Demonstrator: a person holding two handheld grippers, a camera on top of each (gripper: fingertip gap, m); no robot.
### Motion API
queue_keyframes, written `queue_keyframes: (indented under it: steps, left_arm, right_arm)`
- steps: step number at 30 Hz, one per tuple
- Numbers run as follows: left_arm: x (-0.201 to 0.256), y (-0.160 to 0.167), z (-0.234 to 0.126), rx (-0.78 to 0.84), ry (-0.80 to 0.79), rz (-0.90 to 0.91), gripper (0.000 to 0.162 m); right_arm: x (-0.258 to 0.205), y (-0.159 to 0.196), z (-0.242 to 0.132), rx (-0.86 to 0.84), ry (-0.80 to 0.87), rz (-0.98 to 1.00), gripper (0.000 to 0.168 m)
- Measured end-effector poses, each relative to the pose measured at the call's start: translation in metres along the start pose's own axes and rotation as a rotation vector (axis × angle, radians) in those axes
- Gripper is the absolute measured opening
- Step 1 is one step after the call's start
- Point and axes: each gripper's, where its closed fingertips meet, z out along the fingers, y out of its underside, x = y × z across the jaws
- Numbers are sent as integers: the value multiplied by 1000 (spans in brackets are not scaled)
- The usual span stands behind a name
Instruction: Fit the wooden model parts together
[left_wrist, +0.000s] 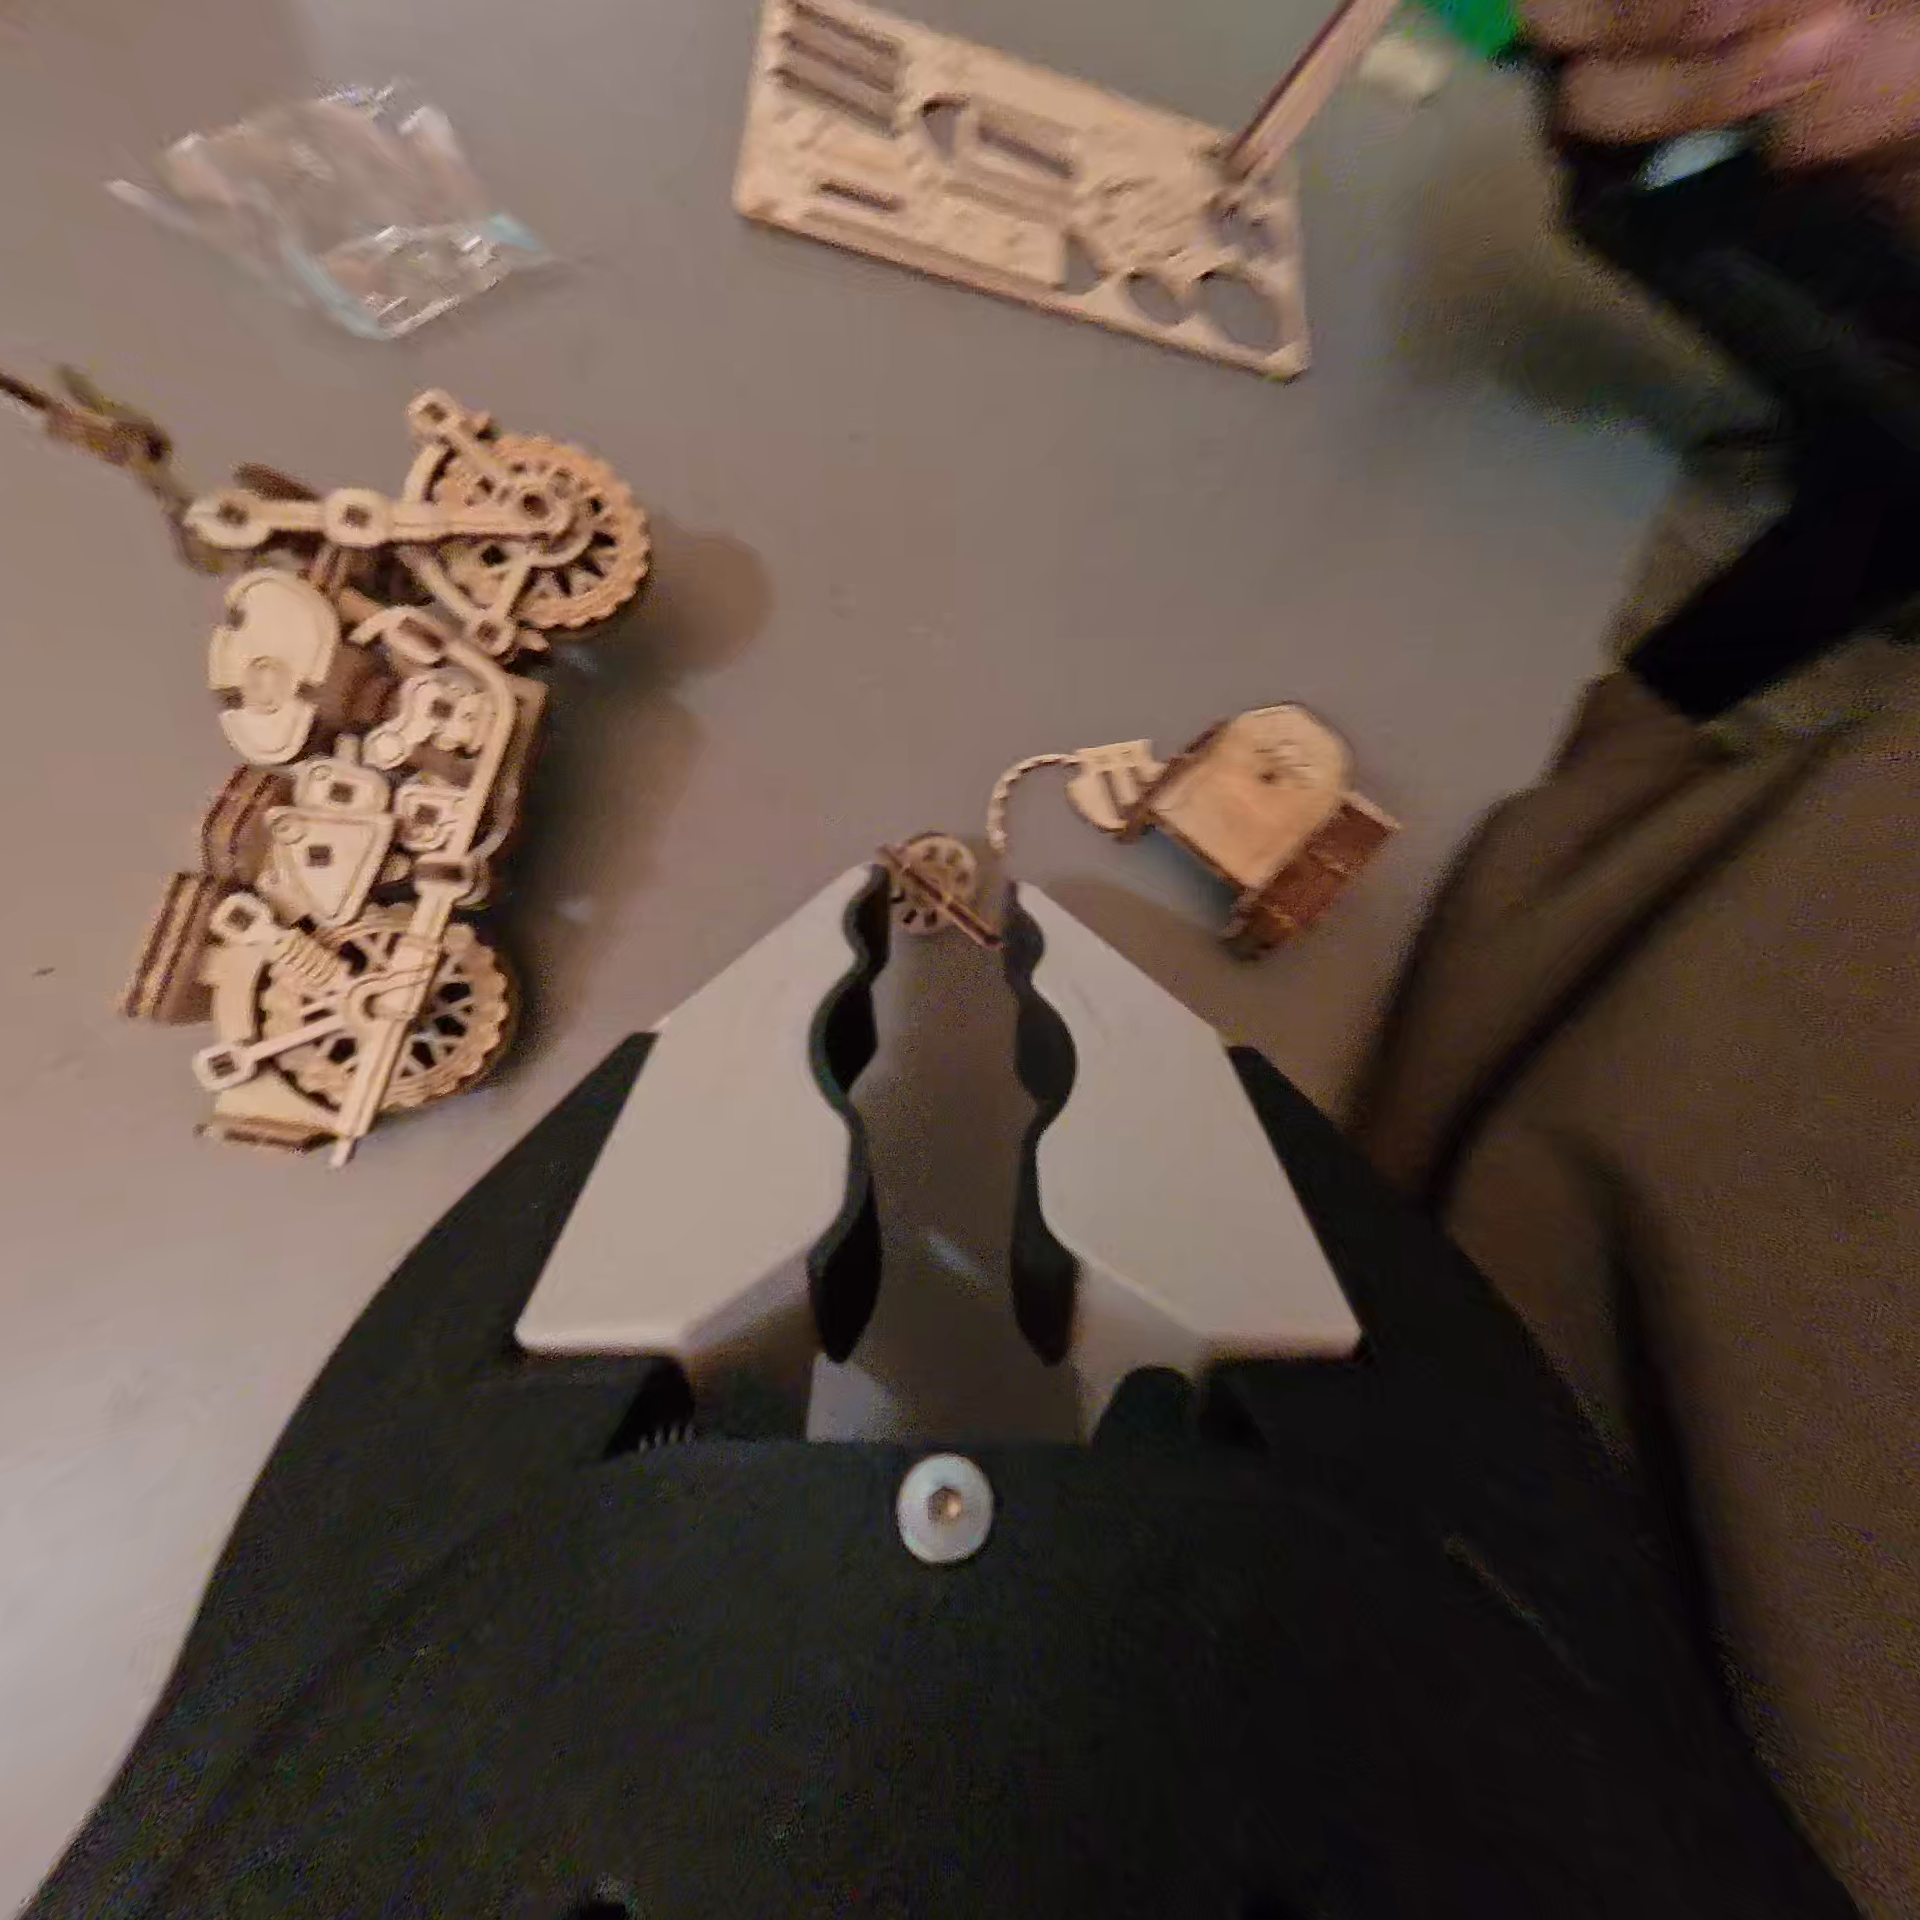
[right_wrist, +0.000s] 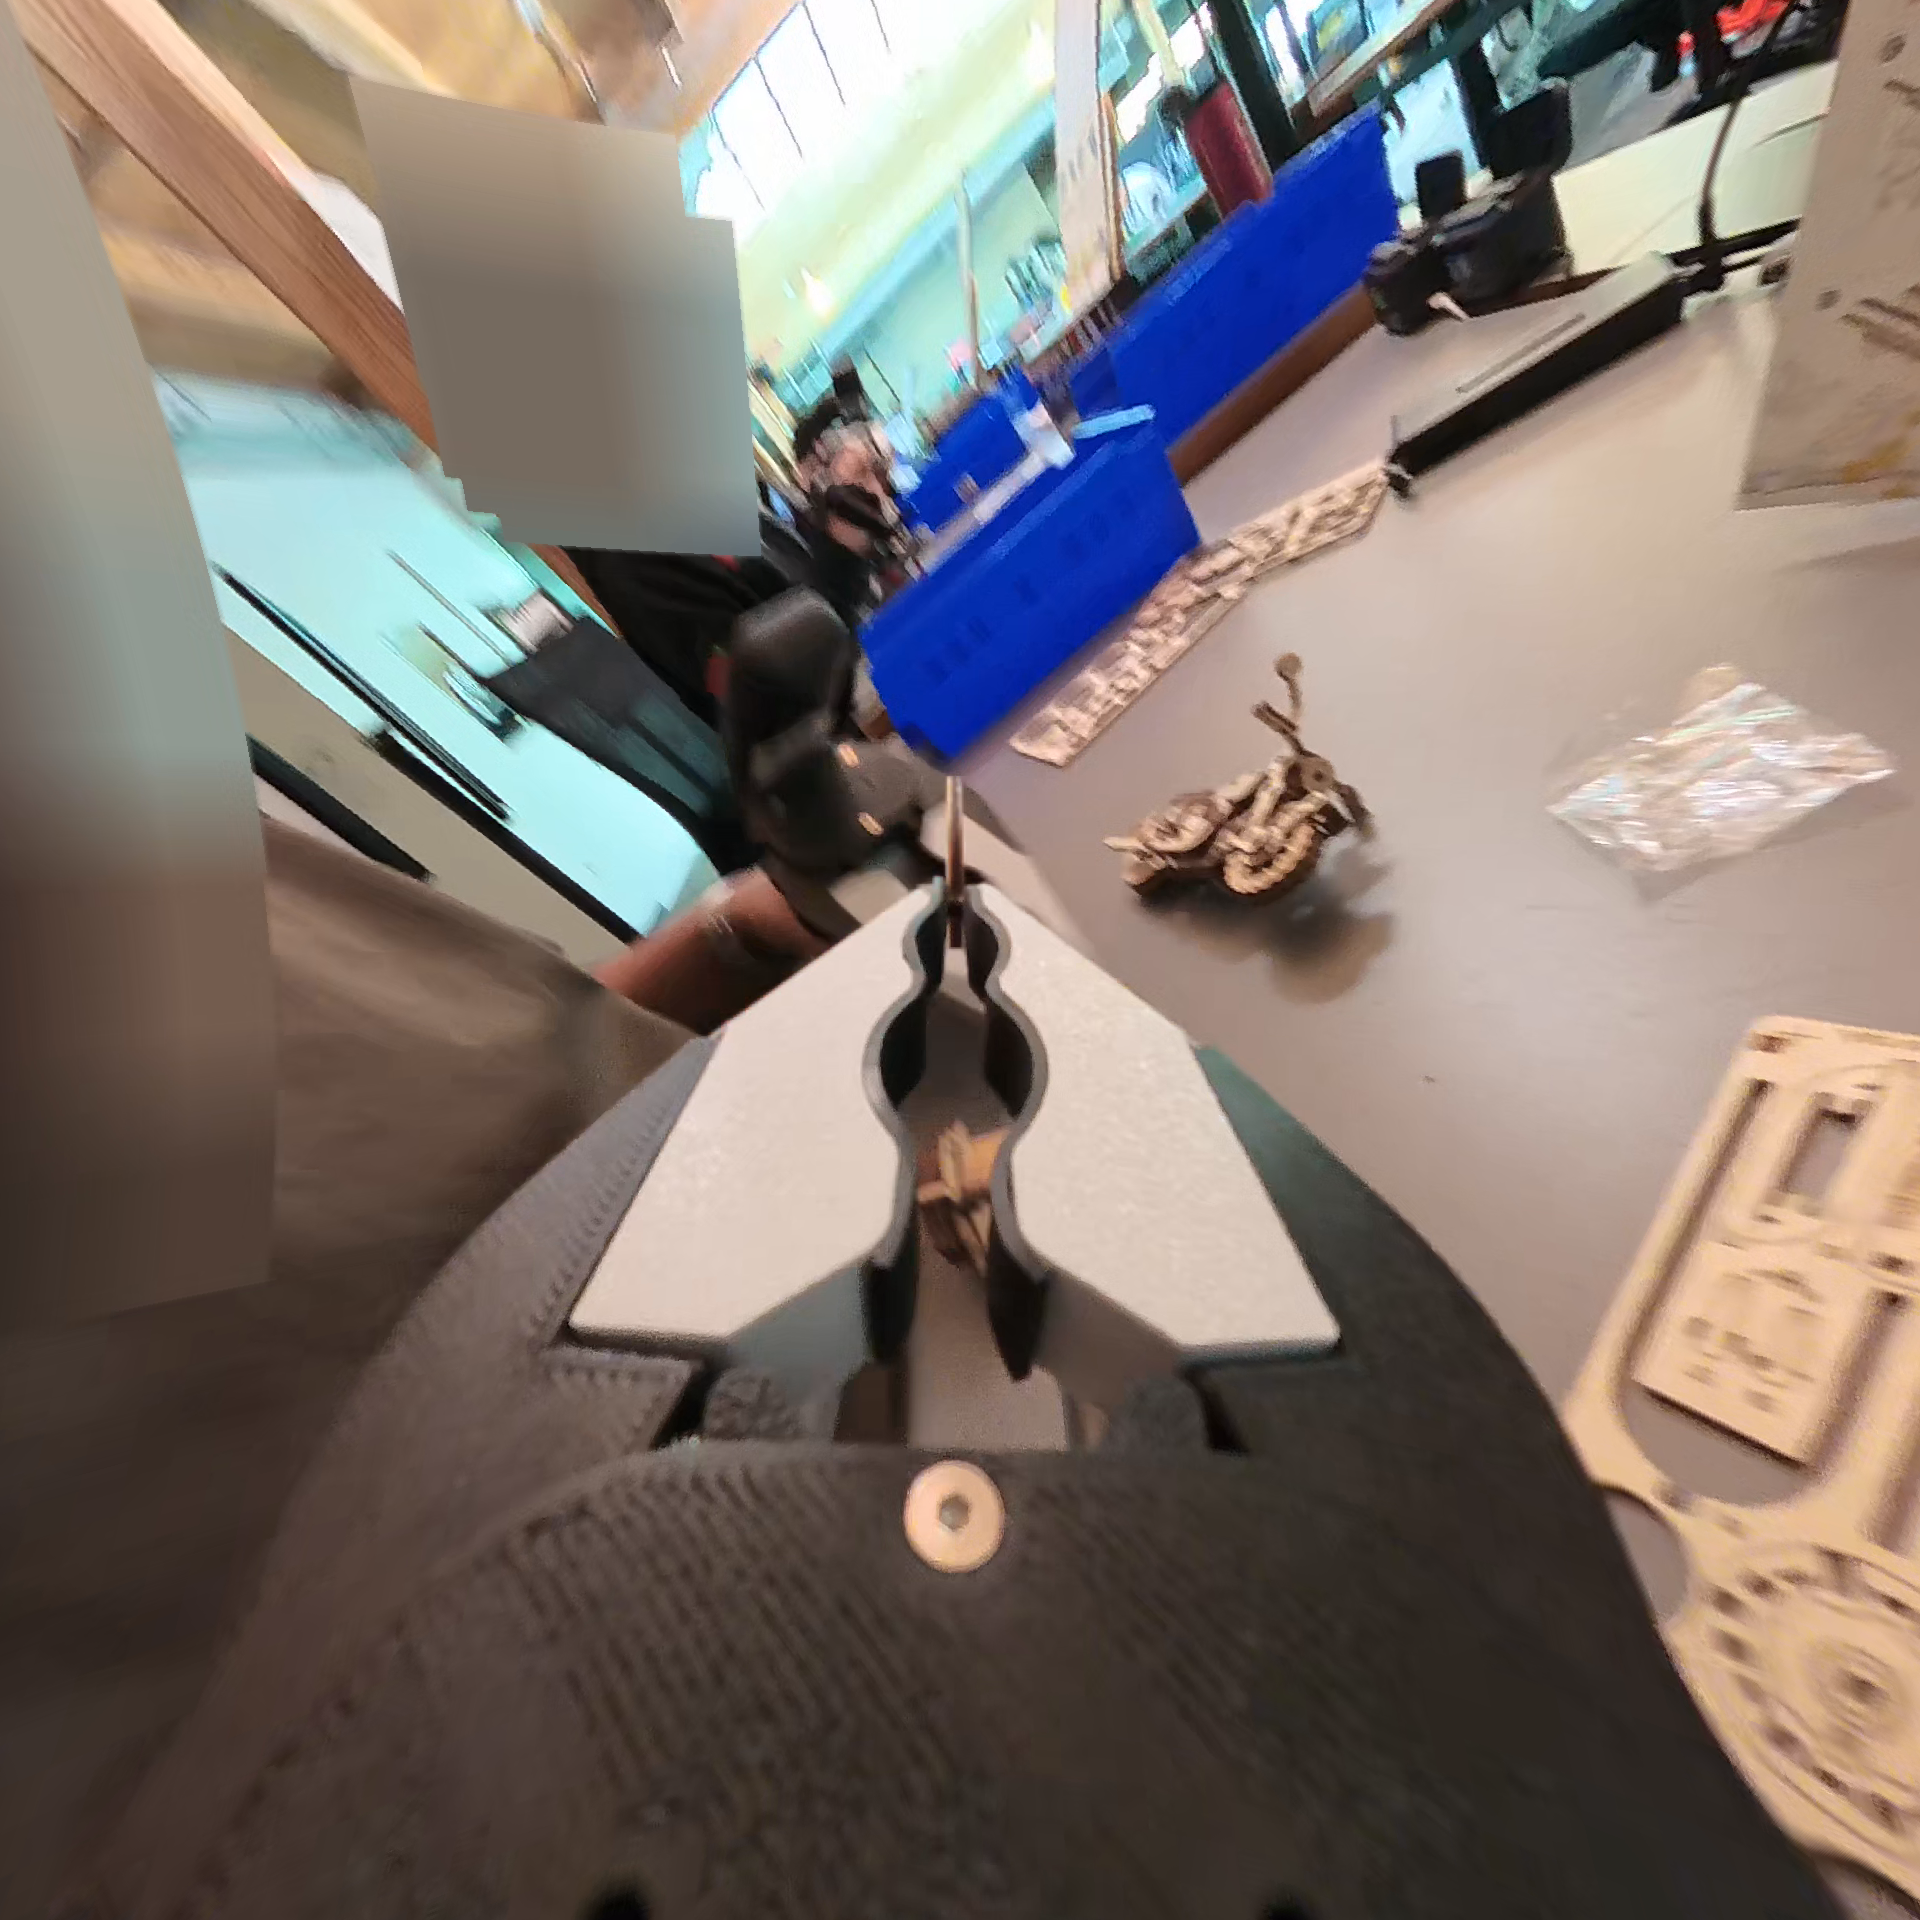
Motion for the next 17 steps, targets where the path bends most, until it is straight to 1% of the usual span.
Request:
queue_keyframes:
  steps: [2, 3, 5, 7, 9, 11, 13, 14, 16, 17]
  left_arm:
    - [16, -11, -12, 79, 135, -12, 21]
    - [16, -15, -17, 112, 156, -40, 22]
    - [6, -17, -21, 128, 130, -87, 23]
    - [1, -13, -22, 108, 101, -61, 29]
    - [5, -9, -20, 84, 85, 37, 44]
    - [8, -7, -16, 57, 35, 199, 54]
    - [20, -8, -11, 42, 51, 370, 57]
    - [28, -8, -9, 28, 89, 438, 57]
    - [33, -3, -5, -57, 154, 536, 58]
    - [30, 2, -3, -129, 176, 545, 58]
  right_arm:
    - [2, 6, 0, -53, 24, -57, 0]
    - [3, 9, 0, -77, 33, -81, 1]
    - [4, 16, 3, -116, 47, -107, 0]
    - [3, 22, 7, -142, 45, -113, 0]
    - [2, 25, 10, -153, 37, -111, 0]
    - [2, 26, 10, -148, 29, -102, 1]
    - [2, 23, 9, -133, 15, -83, 0]
    - [2, 21, 8, -122, 7, -73, 0]
    - [2, 17, 6, -102, 4, -60, 0]
    - [2, 15, 5, -94, 9, -61, 0]
